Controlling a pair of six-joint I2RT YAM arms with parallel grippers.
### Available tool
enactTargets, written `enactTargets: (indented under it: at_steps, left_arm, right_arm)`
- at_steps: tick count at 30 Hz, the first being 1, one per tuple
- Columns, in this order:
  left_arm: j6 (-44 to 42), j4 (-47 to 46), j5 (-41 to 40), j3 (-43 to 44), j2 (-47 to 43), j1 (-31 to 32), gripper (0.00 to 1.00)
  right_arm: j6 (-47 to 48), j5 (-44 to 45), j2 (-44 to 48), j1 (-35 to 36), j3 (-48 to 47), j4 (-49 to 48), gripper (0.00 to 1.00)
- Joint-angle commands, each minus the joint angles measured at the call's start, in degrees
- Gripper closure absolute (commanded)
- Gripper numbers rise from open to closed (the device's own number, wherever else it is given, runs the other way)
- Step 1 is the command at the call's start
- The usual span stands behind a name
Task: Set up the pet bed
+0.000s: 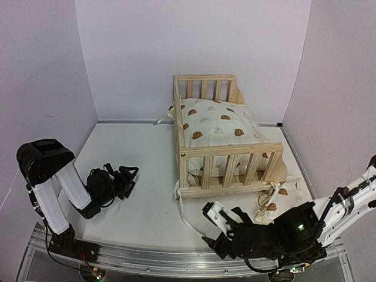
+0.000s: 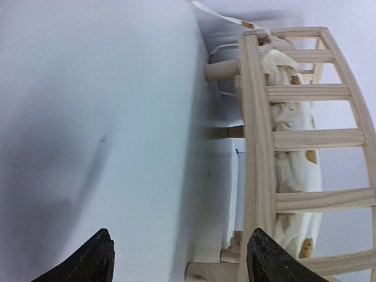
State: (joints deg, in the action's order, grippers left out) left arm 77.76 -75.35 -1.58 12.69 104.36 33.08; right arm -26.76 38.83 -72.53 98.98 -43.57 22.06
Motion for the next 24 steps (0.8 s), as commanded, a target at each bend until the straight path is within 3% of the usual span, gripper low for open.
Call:
enactTargets:
  at_steps: [1, 4, 7, 12, 18, 20, 24]
  left_arm:
    - [-11.1, 14.5, 6.8, 1.4, -17.1, 0.1, 0.22]
    - [-20.8, 29.4, 11.3, 6.5, -27.2, 0.1, 0.21]
    - [-28.4, 41.7, 13.8, 11.1, -35.3, 0.2, 0.2]
    - [-34.4, 48.8, 20.4, 18.1, -40.9, 0.1, 0.19]
    - [-36.4, 51.0, 26.8, 23.5, -41.0, 0.2, 0.19]
    - [-37.2, 51.8, 27.9, 24.4, -41.0, 0.2, 0.19]
    - [-39.0, 54.7, 28.6, 25.8, -42.4, 0.2, 0.19]
  right_arm:
    - [8.1, 9.6, 4.8, -0.4, -13.1, 10.7, 0.11]
    - [14.0, 11.4, 4.2, -5.1, -21.6, 14.4, 0.03]
    - [16.7, 2.6, 3.8, -18.0, -29.8, 16.7, 0.02]
    - [19.1, -7.6, 1.0, -37.2, -40.4, 20.3, 0.02]
    - [12.9, -25.3, -5.8, -65.4, -50.6, 28.4, 0.02]
    - [10.8, -31.5, -8.0, -73.4, -51.2, 30.8, 0.03]
    - [7.3, -42.4, -7.9, -81.9, -44.9, 30.9, 0.05]
